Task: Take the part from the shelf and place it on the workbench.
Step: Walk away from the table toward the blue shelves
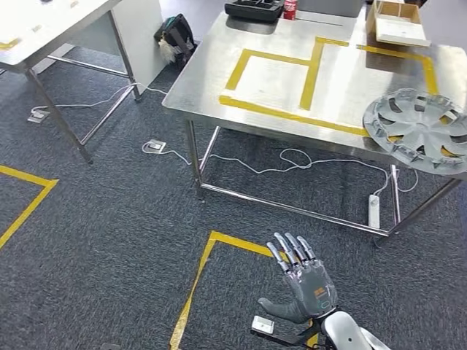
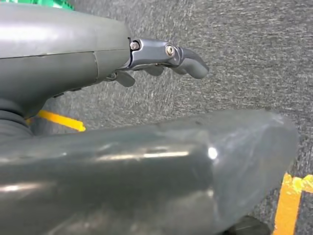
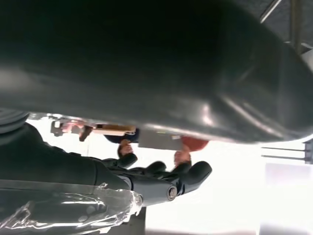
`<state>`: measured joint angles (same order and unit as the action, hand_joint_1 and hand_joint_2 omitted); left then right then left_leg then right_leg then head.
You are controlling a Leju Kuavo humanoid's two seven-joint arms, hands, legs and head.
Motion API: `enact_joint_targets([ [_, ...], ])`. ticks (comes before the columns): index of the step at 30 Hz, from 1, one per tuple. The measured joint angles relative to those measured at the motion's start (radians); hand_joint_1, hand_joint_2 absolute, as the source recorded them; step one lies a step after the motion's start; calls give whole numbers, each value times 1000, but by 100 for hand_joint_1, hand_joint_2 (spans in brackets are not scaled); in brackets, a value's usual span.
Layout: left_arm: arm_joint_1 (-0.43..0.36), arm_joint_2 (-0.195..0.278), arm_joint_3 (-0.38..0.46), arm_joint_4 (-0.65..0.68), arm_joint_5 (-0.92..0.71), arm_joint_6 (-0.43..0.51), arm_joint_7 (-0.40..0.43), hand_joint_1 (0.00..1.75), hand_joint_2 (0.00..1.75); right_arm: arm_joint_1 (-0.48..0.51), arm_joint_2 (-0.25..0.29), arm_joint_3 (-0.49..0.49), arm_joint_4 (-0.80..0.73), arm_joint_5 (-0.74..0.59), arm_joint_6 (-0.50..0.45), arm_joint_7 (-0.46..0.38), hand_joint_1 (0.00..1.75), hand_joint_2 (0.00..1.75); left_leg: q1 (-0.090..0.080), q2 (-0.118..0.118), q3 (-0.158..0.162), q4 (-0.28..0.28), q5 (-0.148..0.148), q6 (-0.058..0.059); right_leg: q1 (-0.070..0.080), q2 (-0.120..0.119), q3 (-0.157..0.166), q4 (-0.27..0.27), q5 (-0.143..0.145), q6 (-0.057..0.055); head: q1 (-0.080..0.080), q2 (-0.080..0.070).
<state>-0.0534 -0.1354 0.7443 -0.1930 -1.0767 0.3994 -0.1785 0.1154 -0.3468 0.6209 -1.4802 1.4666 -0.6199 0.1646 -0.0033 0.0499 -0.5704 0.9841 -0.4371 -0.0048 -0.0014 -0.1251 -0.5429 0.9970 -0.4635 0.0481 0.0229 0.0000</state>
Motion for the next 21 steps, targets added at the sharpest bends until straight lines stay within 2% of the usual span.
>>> enact_joint_targets([
  [1,2,0,0,0,0,0,0,0,0,-2,0,0,0,0,0,0,0,0,1,-9,0,-1,2,5,-2,5,0,4,-5,5,0,0],
  [3,4,0,0,0,1,-1,0,0,0,-1,-1,1,2,0,0,0,0,0,4,-59,-2,-4,9,20,-6,67,-73,160,-74,13,6,0],
  [4,5,0,0,0,1,-1,0,0,0,0,-1,1,3,1,-1,0,0,0,5,-87,-2,-4,13,26,-8,102,-99,212,-90,16,9,0],
  [5,5,0,1,0,1,-1,0,0,0,2,-2,1,5,2,-1,0,0,0,5,-115,-3,-4,15,29,-10,133,-109,233,-89,14,12,0],
  [6,5,0,1,0,1,-1,0,0,0,2,-2,1,5,3,-1,1,0,0,6,-130,-2,-4,15,27,-13,155,-74,157,-50,13,12,0],
  [7,4,0,1,0,1,-1,0,0,0,2,-2,0,5,5,-2,2,0,0,5,-143,-3,-1,16,23,-17,182,-40,84,-25,11,11,0],
  [8,3,0,1,0,1,-1,0,0,0,3,-2,0,6,6,-2,2,0,0,5,-155,-7,0,18,18,-20,206,-15,34,-12,10,11,0],
  [9,2,0,1,0,1,-1,0,0,0,4,-2,0,6,7,-3,3,0,0,5,-166,-12,0,20,12,-22,222,-4,12,-11,8,10,0],
  [10,3,0,1,0,1,-1,0,0,0,5,-2,0,6,7,-3,3,0,0,7,-177,-18,0,24,4,-20,220,-1,8,-13,4,10,0],
  [11,5,1,1,0,1,-1,0,0,0,6,-2,0,6,7,-4,4,0,0,10,-189,-22,-2,28,-3,-19,208,-1,9,-11,-2,10,0],
  [12,7,2,1,0,1,-1,0,0,0,5,-2,0,6,7,-4,4,0,0,10,-188,-26,1,26,-9,-19,195,0,7,-9,-8,10,0],
  [13,8,2,1,0,1,-1,0,0,0,5,-2,0,6,7,-4,5,0,0,9,-173,-35,18,14,-14,-21,181,2,3,-6,-14,6,0],
  [14,7,2,1,0,1,-1,0,0,0,6,-2,0,6,7,-5,6,0,0,7,-147,-53,55,-9,-19,-22,165,4,0,-4,-19,3,0],
  [16,4,0,1,0,1,-2,0,0,0,9,-3,0,6,8,-6,7,0,0,5,-87,-115,181,-75,-26,-19,133,4,-1,-5,-25,-5,0],
  [17,3,-1,1,0,1,-2,0,0,0,11,-3,0,6,8,-6,7,0,0,6,-72,-146,243,-100,-28,-17,117,4,-1,-6,-26,-5,0],
  [18,3,-1,1,0,1,-2,0,0,0,12,-3,0,6,8,-7,8,0,0,7,-65,-163,280,-107,-29,-16,101,4,-1,-7,-27,-5,0],
  [19,4,-1,1,0,1,-3,0,0,0,12,-3,0,6,8,-7,8,0,0,7,-62,-161,279,-96,-29,-16,86,4,-1,-7,-27,-5,0],
  [20,5,-1,1,0,1,-3,0,0,0,12,-3,0,6,8,-7,9,0,0,8,-56,-138,238,-69,-28,-16,73,6,-1,-9,-26,-5,0],
  [21,6,0,1,0,1,-4,0,0,0,11,-3,0,6,8,-7,9,0,0,7,-41,-100,171,-35,-27,-16,62,8,-1,-10,-23,-5,0],
])
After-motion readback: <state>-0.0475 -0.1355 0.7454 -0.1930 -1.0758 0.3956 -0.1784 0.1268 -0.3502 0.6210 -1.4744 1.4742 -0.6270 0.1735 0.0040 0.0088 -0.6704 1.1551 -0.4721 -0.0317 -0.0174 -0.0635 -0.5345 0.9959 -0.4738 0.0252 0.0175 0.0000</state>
